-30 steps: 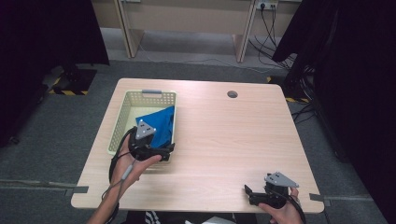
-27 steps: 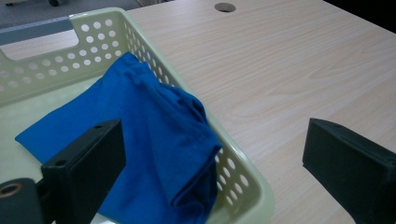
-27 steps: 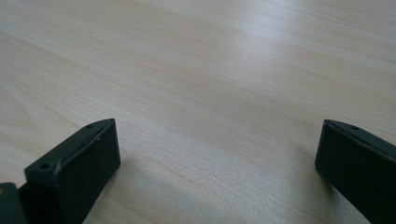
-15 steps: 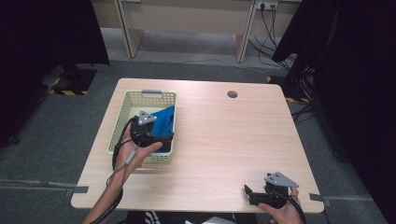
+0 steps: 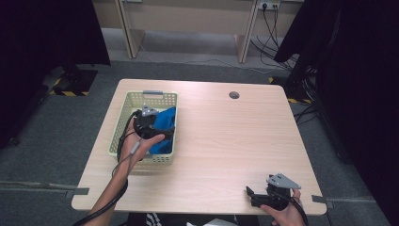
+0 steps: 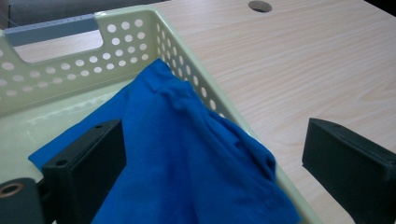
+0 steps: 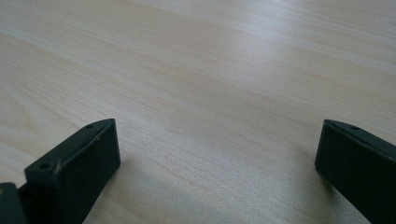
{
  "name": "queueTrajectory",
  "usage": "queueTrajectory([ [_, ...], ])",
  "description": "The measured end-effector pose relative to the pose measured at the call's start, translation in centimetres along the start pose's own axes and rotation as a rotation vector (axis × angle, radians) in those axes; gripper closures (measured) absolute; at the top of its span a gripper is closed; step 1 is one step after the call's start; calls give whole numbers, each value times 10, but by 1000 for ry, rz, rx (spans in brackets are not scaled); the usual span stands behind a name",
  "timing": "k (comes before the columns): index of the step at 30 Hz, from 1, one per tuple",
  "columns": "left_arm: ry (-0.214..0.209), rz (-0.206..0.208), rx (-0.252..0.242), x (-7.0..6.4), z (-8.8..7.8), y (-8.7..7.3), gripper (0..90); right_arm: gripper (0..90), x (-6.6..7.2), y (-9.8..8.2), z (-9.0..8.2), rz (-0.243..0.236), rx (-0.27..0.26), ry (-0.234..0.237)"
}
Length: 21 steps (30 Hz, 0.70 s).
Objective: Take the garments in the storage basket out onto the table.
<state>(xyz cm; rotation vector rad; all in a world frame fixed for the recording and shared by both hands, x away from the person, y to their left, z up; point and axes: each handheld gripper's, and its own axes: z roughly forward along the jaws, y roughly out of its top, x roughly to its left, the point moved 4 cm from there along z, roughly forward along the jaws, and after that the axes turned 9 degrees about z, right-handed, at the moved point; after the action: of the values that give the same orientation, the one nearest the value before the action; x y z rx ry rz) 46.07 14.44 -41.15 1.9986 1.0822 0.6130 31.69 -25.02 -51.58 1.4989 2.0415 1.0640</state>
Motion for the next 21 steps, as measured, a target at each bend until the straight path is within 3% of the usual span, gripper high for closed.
queueTrajectory([
  [12,7,-7,16,7,19,9,53,2,0,0,0,-1,-1,1],
  [21,37,-23,36,19,36,7,53,3,0,0,0,-2,-1,1],
])
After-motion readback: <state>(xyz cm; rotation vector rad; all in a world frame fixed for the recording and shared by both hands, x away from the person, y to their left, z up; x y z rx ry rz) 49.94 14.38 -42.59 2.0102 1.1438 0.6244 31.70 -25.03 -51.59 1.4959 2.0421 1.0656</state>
